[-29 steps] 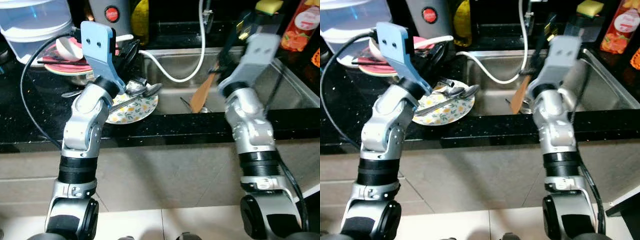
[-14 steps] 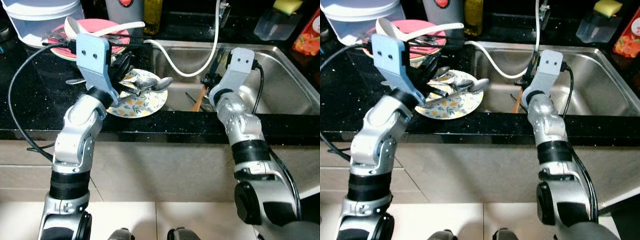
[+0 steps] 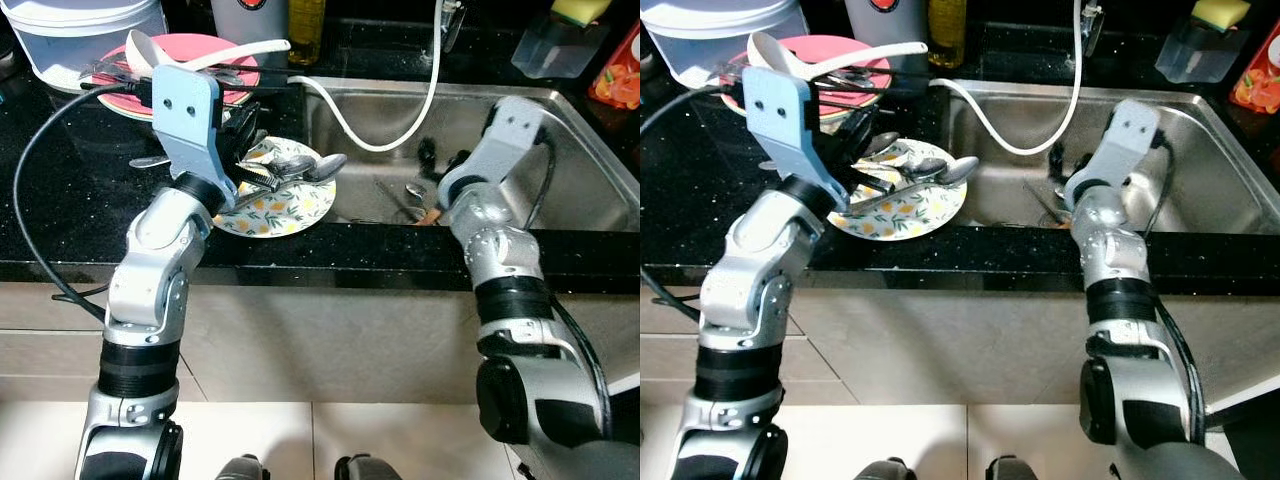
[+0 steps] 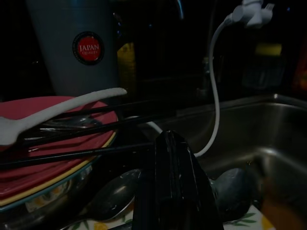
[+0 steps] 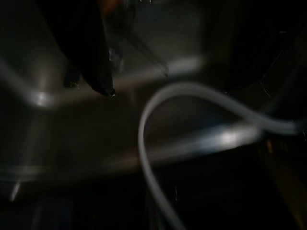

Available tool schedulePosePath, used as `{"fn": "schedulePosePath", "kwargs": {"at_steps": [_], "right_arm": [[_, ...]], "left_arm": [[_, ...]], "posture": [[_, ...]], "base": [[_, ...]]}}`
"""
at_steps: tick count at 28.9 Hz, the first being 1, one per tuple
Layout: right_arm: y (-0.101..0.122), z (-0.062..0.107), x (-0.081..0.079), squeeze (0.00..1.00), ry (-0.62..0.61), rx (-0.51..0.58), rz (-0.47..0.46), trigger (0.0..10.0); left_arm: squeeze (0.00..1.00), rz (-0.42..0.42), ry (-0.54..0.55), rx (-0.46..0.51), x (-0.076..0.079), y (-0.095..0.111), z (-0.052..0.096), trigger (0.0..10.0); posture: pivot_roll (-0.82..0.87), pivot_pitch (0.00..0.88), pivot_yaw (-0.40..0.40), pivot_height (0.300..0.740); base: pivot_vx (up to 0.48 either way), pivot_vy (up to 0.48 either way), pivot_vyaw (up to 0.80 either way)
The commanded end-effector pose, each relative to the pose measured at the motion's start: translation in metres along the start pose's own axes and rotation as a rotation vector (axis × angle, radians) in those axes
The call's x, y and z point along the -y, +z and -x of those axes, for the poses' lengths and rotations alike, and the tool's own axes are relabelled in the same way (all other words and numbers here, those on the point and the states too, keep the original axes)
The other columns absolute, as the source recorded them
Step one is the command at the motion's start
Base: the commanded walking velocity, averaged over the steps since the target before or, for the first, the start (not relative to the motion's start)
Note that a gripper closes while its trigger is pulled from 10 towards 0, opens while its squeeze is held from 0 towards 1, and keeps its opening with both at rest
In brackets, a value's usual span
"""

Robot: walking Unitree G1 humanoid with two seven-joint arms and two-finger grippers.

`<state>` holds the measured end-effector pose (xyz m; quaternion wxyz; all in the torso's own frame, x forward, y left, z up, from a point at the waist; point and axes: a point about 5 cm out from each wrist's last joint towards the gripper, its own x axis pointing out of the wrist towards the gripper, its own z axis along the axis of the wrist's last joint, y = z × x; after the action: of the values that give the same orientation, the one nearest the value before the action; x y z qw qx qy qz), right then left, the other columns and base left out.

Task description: Kitchen organization

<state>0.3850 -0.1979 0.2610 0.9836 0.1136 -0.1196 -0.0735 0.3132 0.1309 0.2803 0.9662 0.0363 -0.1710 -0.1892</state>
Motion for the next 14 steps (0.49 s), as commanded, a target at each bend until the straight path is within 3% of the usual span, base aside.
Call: {"fn": "schedulePosePath", "kwargs": {"at_steps": [1,5,7,8,12,14], "right_arm": [[0.016,0.004,0.007,0.00,-0.010,0.099,0.023,10.0],[0.030,0.012,0.005,0.00,0.042,0.176,0.023,10.0],[0.035,0.020,0.000,0.00,0.094,0.203,0.011,10.0],[0.035,0.020,0.000,0.00,0.094,0.203,0.011,10.0],[0.028,0.027,-0.004,0.00,0.113,0.190,0.002,10.0],[0.028,0.028,-0.004,0.00,0.114,0.192,0.003,10.0]], "left_arm": [[0.00,-0.041,0.000,-0.027,-0.004,-0.002,-0.002,10.0],[0.00,-0.085,-0.023,-0.113,-0.013,-0.009,-0.001,10.0],[0.00,-0.056,-0.096,-0.248,-0.023,-0.022,0.004,10.0],[0.00,-0.056,-0.096,-0.248,-0.023,-0.022,0.004,10.0],[0.00,0.022,-0.267,-0.409,-0.026,-0.040,0.013,10.0],[0.00,0.034,-0.293,-0.428,-0.025,-0.042,0.014,10.0]], "posture": [[0.11,0.086,-0.058,0.740],[0.10,0.082,-0.047,0.740],[0.10,0.081,-0.037,0.740],[0.10,0.081,-0.037,0.740],[0.09,0.092,-0.023,0.740],[0.09,0.092,-0.023,0.740]], "base": [[0.000,0.000,0.00],[0.000,0.000,0.00],[0.000,0.000,0.00],[0.000,0.000,0.00],[0.000,0.000,0.00],[0.000,0.000,0.00]]}}
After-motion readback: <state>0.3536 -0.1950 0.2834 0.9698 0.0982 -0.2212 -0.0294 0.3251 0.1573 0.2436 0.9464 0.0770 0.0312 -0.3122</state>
